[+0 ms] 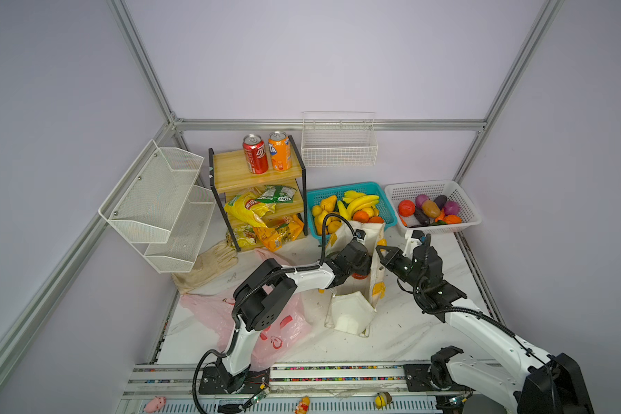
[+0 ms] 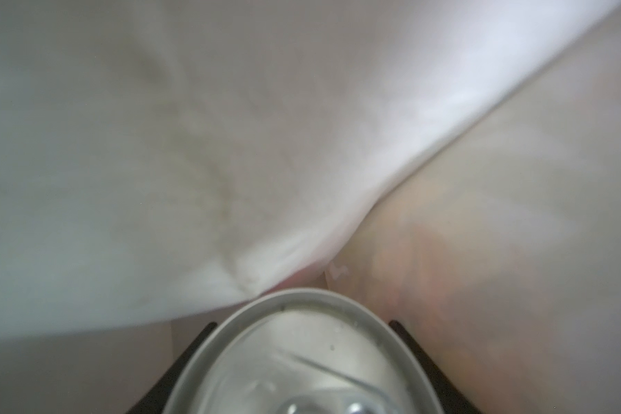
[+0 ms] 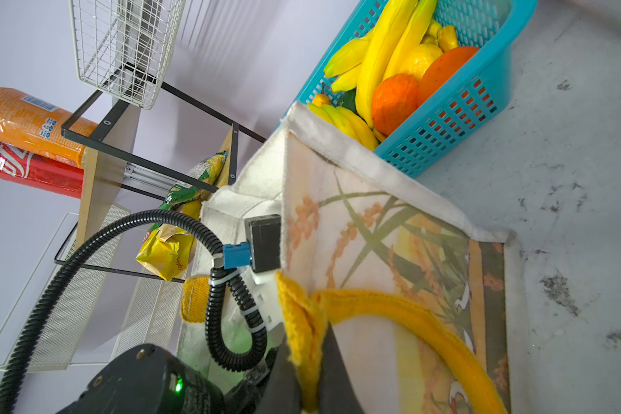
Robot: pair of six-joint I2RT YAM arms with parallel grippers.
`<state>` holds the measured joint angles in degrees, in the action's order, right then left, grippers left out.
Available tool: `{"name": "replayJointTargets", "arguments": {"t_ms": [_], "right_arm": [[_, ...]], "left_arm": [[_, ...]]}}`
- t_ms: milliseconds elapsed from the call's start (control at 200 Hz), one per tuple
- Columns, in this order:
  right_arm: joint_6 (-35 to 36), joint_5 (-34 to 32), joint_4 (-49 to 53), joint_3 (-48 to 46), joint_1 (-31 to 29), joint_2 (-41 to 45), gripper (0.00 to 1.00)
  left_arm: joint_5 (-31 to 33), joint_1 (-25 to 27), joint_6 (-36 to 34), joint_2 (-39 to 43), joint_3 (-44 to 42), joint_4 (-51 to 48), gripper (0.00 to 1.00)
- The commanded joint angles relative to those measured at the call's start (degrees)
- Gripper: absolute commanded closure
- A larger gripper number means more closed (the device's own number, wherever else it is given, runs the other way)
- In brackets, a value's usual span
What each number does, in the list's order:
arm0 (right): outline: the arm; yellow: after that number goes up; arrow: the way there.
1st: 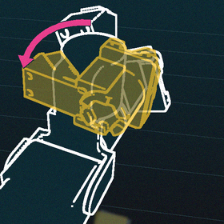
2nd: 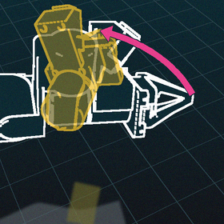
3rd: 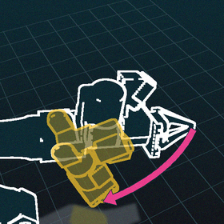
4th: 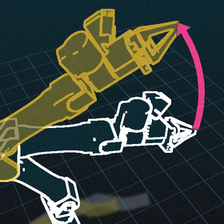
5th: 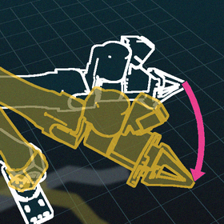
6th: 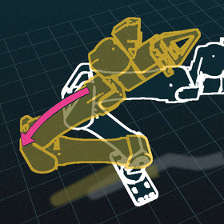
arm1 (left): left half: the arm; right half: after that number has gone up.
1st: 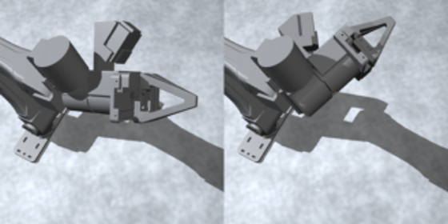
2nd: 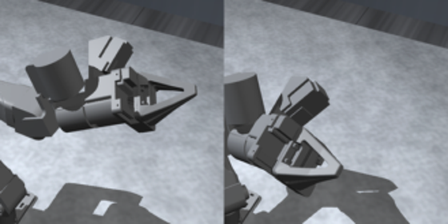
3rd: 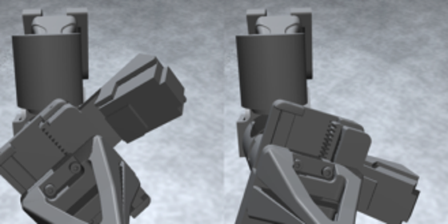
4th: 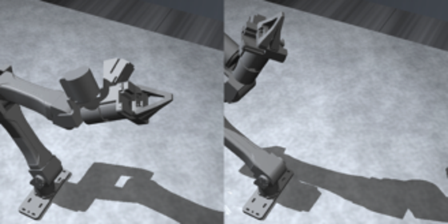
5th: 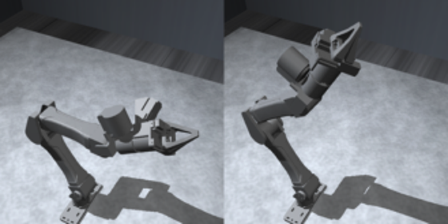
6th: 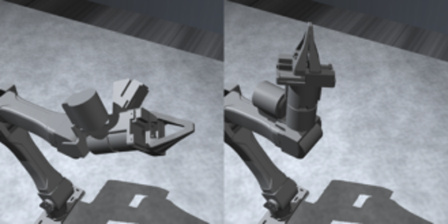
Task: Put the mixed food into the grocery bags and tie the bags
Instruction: 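Lower the cola can into the tote bag held open by the right gripper, then open the left gripper to release the cola can inside the tote bag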
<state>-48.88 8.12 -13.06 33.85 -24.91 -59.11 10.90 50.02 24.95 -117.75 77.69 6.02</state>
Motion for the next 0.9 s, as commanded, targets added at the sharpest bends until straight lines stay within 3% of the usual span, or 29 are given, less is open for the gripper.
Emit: {"name": "replayJointTargets", "arguments": {"t_ms": [0, 155, 340, 895], "right_arm": [[1.5, -0.3, -0.5, -0.1, 0.0, 0.4, 1.00], [2.0, -0.8, -0.3, -0.1, 0.0, 0.3, 1.00], [2.4, -2.0, 0.0, -0.1, 0.0, 0.1, 1.00], [4.1, -3.1, 0.9, 0.0, 0.0, -0.7, 1.00]], "left_arm": [[-0.2, 0.3, -0.8, 0.3, 3.7, 9.8, 0.45], [0.0, 0.3, -0.9, 1.1, 1.9, 10.8, 0.40], [-1.8, 0.3, -3.2, 2.2, 0.9, 9.2, 0.23], [-2.4, 0.3, -5.8, 8.0, -1.4, 7.1, 0.05]]}}
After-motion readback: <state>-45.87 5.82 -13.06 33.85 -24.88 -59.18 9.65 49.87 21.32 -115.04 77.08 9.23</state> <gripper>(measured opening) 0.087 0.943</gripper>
